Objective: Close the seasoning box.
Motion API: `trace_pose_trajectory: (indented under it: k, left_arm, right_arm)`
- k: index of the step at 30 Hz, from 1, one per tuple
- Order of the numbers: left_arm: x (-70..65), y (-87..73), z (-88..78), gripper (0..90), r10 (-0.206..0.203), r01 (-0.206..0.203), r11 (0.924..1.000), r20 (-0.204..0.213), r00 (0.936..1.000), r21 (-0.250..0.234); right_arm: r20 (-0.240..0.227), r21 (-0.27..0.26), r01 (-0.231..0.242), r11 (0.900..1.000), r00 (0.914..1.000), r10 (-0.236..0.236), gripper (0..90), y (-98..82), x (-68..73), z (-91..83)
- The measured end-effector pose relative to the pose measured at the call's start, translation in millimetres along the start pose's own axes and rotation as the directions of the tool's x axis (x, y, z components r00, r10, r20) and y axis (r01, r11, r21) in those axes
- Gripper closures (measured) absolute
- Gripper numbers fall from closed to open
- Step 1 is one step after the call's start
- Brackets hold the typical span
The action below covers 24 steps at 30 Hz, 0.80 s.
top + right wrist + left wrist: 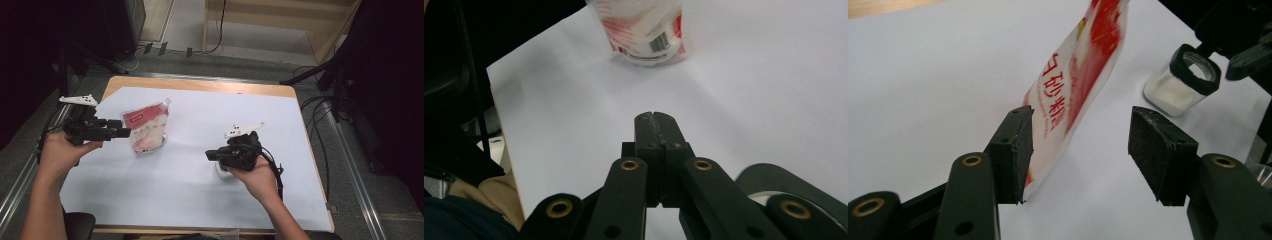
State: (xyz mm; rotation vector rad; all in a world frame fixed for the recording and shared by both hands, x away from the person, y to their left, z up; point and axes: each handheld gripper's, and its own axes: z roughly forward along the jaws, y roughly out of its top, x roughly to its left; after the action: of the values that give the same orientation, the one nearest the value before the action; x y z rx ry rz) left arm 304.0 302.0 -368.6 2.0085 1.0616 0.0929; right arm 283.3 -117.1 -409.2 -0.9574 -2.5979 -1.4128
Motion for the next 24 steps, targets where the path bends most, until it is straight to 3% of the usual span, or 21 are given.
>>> trace_pose_trajectory:
  k: [17, 24]
  left_arm:
    - [20.9, -19.1, -4.6, 43.4, -0.037, 0.034, 0.9982, -0.062, 0.9974, -0.049]
    - [30.7, -23.5, 4.2, 43.3, -0.039, 0.037, 0.9991, -0.063, 0.9972, -0.020]
  right_arm:
    - [0.070, -0.031, -0.017, 0.999, 0.9974, 0.020, 90.0, 2.7, -25.6, -40.4]
    - [0.097, -0.050, -0.035, 0.998, 0.9945, 0.040, 90.0, 1.8, -36.2, -56.9]
